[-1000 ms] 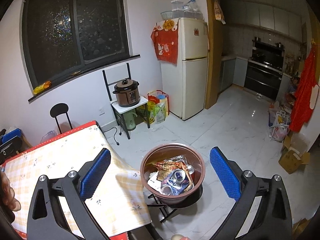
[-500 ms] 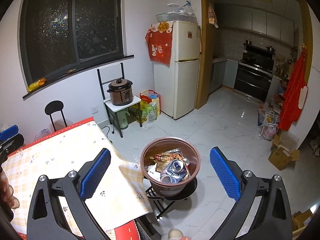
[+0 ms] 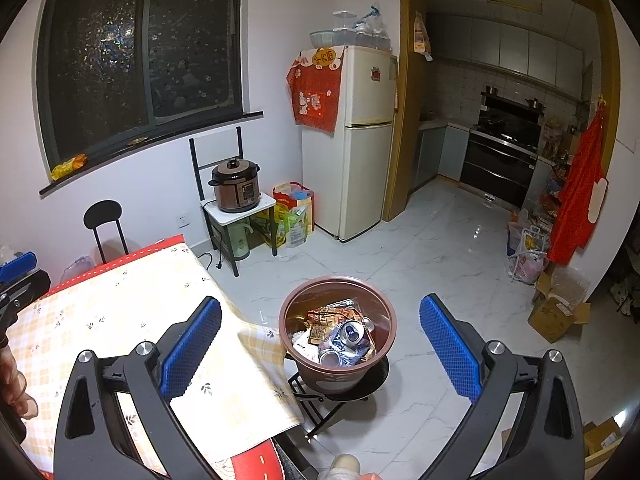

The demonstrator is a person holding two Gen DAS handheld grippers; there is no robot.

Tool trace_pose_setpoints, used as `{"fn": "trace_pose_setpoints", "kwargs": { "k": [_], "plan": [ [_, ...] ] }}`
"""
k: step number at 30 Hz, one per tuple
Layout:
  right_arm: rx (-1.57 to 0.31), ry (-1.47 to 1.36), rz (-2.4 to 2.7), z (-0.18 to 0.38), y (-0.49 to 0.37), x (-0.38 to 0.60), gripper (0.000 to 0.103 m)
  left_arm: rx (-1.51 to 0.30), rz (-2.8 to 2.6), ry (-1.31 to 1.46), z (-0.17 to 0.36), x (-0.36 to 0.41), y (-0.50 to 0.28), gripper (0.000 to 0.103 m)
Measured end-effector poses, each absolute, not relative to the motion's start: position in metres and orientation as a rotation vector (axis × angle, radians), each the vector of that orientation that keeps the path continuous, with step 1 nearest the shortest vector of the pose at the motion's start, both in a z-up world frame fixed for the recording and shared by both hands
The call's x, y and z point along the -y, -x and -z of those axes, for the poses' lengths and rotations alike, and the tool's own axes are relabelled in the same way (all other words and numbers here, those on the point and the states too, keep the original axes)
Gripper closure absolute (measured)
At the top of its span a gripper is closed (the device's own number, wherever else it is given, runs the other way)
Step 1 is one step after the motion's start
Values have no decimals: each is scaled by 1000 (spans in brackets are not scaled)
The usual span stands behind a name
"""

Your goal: Collect trash

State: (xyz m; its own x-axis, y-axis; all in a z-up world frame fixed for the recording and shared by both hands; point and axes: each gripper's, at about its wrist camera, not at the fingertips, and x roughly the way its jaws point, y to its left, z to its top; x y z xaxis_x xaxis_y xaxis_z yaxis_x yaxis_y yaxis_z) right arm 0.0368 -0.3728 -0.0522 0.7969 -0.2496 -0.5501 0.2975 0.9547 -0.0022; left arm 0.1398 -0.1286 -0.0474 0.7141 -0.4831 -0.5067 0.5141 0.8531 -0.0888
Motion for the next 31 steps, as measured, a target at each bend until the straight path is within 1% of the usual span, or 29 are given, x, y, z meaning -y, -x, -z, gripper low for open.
{"fn": "trace_pose_setpoints", "kwargs": {
  "k": [31],
  "plan": [
    [-589,-63,300,52,-39,361,5,-565,530,-20,53,115,-145,6]
  ]
}}
